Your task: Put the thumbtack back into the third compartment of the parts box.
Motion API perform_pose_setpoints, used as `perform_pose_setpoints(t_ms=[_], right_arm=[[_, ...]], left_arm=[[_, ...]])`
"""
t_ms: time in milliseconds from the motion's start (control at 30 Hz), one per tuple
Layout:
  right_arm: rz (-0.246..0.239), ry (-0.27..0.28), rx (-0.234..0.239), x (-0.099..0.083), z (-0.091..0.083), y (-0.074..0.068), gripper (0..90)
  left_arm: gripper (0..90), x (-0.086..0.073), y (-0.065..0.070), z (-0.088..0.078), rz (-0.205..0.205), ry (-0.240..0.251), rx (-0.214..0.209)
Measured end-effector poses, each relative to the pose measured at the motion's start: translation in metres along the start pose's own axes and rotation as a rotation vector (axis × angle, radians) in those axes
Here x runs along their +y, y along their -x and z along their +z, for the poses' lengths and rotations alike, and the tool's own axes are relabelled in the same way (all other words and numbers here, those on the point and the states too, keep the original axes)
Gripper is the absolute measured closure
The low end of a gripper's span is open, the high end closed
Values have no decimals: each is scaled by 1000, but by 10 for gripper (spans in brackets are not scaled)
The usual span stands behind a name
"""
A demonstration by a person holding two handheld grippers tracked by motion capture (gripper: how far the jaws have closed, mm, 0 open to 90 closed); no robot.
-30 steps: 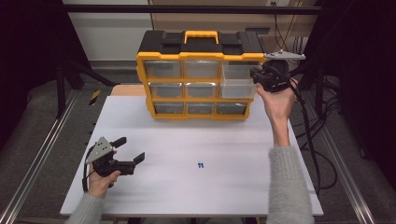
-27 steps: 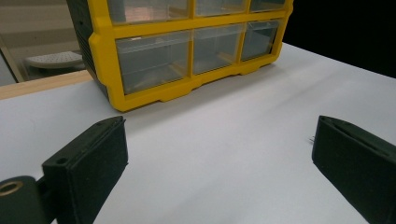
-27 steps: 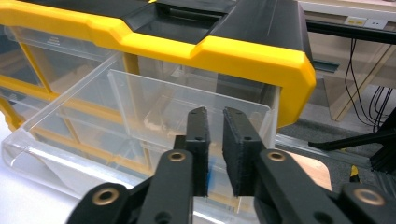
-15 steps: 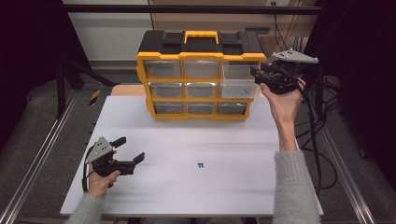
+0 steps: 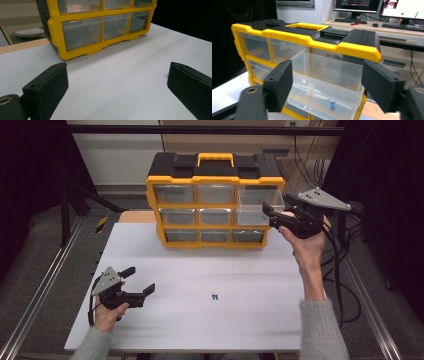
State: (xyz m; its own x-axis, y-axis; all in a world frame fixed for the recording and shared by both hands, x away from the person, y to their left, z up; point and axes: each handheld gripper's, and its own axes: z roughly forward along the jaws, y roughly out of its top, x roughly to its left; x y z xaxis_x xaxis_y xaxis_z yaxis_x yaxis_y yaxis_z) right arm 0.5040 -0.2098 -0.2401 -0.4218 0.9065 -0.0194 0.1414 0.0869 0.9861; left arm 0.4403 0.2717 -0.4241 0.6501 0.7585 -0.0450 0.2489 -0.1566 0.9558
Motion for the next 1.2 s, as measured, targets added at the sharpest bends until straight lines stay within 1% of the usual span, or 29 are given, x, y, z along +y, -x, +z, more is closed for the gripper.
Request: perform_pose_setpoints(t_ms=[67, 233, 300, 367, 467, 533, 733, 1200], right_arm=[[3, 4, 4, -4, -2, -2, 183], [22, 13, 28, -15, -8, -6, 120], [29, 7, 43, -19, -10, -9, 108], [22, -1, 52, -25, -11, -11, 94], [24, 0, 67, -32, -14, -14, 80], [34, -1, 76, -37, -16, -16, 69], [37, -4, 91, -51, -20, -21, 48], [44, -41, 115, -83, -24, -31, 45]], left_arm=[[28, 0, 0, 0, 0, 0, 0], [28, 0, 0, 0, 1, -4, 0], [28, 0, 0, 0, 3, -4, 0], [28, 0, 0, 0, 3, -5, 0], [28, 0, 1, 0, 4, -5, 0], [28, 0, 1, 0, 4, -5, 0], [28, 0, 1, 0, 6, -6, 0], [28, 0, 1, 1, 6, -3, -1]])
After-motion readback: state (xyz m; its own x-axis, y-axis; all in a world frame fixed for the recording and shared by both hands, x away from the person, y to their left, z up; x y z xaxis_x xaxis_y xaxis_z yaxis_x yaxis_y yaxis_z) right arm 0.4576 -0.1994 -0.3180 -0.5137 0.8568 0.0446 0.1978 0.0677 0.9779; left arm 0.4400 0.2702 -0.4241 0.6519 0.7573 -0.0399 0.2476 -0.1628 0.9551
